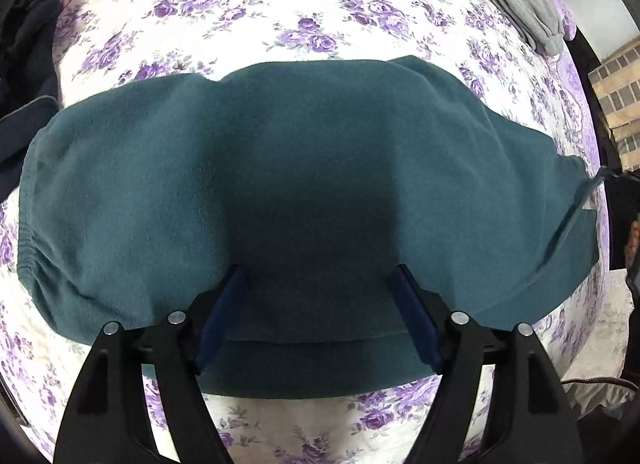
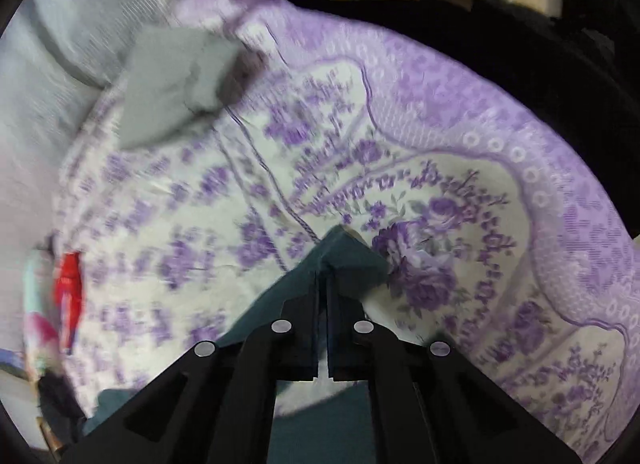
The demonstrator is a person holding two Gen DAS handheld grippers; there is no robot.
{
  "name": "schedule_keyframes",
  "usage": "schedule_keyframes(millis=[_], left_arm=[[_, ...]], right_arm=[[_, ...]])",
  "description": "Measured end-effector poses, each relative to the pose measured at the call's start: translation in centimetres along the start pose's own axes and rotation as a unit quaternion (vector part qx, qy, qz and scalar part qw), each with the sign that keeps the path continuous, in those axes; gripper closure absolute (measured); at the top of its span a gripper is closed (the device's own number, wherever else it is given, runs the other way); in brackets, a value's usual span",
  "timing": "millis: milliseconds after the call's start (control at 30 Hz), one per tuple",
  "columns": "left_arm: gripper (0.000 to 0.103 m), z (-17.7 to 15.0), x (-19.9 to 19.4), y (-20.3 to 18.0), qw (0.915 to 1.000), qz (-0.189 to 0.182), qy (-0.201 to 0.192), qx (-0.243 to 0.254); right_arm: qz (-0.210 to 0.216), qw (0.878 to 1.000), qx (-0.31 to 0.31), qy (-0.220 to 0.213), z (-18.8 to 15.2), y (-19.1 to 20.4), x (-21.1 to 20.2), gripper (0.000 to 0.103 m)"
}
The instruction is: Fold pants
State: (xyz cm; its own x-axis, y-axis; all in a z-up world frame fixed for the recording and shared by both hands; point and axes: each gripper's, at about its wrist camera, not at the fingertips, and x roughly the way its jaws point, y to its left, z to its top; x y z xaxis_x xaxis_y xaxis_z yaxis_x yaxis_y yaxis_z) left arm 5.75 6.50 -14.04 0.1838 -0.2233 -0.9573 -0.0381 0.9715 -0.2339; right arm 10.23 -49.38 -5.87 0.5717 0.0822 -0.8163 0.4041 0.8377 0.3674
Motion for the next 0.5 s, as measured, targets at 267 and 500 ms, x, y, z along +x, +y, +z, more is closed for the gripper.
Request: schedule_keyframes(millis=[267,500], left_arm=[[0.030,-0.4,-0.2,0.8,0.9995,0.021,0.007,0.025],[0.030,-0.9,-0.8,1.9,0.9992,0.030,0.009,0.026]], right_arm=[[0.016,1.000,0.016,0.011,-3.6,-5.0,-4.7,0.100],[-0.019,0.997,0.065,0.033,-7.7,-10.7,-2.8,0.103]])
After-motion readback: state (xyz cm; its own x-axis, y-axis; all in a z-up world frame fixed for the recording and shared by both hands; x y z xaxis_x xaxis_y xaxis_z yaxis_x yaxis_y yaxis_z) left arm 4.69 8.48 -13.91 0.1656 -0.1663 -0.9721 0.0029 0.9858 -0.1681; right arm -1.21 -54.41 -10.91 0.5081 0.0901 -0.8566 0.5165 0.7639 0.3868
